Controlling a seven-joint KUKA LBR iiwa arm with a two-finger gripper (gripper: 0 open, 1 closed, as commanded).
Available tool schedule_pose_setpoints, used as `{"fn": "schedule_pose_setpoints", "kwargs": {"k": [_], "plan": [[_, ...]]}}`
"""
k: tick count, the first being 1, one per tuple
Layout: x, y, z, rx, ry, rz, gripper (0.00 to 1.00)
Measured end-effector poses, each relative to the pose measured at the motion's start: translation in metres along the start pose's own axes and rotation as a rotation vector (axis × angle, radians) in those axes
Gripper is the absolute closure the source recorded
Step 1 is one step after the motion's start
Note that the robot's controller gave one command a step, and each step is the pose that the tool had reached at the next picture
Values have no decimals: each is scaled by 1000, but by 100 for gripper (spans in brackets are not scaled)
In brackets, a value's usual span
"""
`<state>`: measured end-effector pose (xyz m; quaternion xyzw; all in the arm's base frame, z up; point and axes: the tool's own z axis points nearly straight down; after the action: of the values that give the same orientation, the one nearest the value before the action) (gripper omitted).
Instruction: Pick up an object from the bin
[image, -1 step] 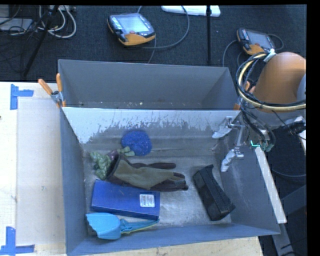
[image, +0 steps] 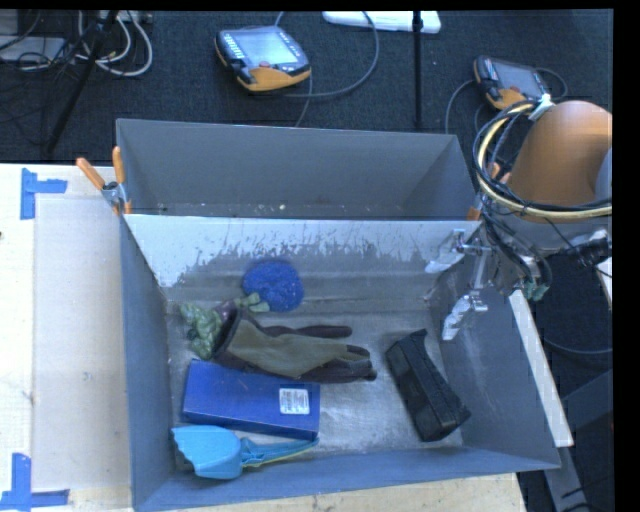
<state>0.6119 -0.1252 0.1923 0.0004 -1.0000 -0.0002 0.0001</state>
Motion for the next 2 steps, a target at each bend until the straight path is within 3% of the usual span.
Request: {"fn": "schedule_pose_setpoints", "kwargs": {"k": [1,2], "plan": [[17,50,63,0,-3,78,0],[17,77,76,-1,4,-116,0]]}}
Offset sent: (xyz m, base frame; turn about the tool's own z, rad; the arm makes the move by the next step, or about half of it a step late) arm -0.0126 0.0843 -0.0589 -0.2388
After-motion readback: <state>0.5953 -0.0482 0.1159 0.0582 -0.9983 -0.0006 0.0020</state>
